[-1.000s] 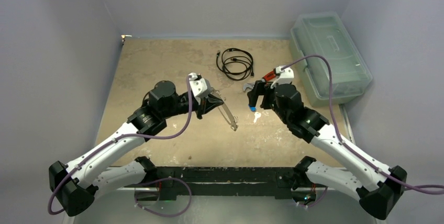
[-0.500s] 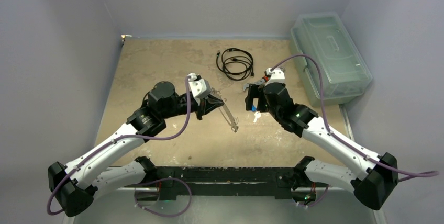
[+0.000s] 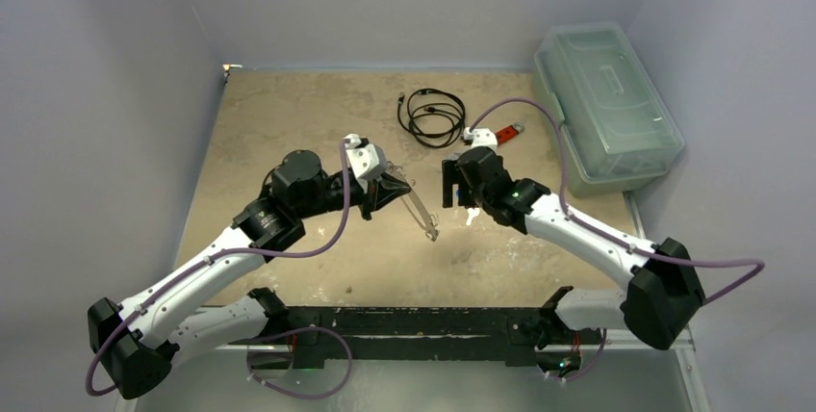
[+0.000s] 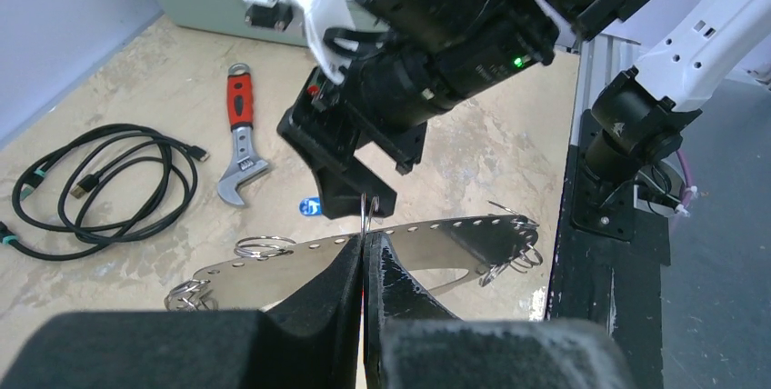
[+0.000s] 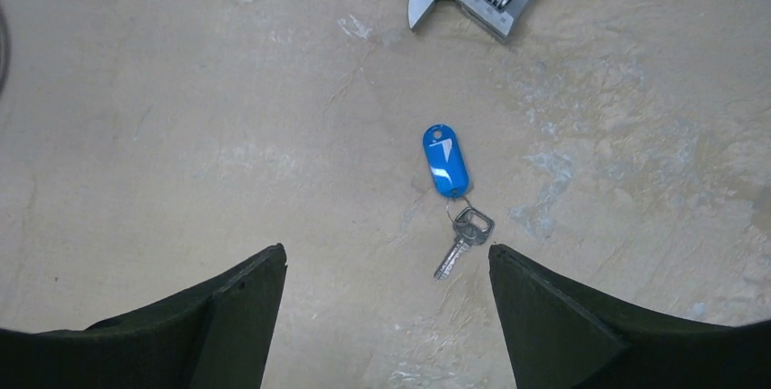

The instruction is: Put the keys on the keyring

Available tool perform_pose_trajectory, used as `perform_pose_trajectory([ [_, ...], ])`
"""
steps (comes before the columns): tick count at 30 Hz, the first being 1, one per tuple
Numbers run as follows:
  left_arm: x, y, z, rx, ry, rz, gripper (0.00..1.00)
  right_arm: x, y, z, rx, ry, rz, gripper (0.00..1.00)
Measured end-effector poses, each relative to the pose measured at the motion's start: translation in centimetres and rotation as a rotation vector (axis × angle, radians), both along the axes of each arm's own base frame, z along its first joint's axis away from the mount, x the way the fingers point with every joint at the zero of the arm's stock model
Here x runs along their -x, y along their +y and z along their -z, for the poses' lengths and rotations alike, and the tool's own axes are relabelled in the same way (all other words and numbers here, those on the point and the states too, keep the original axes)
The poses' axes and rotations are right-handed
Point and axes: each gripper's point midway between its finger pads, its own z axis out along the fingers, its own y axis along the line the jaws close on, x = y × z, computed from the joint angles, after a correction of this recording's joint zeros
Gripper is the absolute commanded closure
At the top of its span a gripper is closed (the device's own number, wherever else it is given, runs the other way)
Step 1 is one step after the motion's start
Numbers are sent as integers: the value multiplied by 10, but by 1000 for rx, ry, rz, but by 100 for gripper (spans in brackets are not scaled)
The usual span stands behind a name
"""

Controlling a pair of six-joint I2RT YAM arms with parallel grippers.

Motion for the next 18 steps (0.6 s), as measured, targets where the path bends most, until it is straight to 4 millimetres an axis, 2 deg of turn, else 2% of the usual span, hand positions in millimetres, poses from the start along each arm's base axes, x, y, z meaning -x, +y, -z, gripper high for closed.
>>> perform_pose_trajectory([
  [4, 0, 0, 1, -2, 0, -5, 100, -7, 1, 23, 50, 59, -5, 35],
  [7, -1, 0, 2, -4, 1, -8, 100, -13, -3, 45, 86, 121, 4, 42],
  [13, -1, 0, 3, -6, 3, -11, 100, -15, -13, 79, 145, 211, 14, 51],
  [18, -1, 0, 3, -7, 3, -11, 100, -17, -13, 93, 154, 240, 3, 59],
])
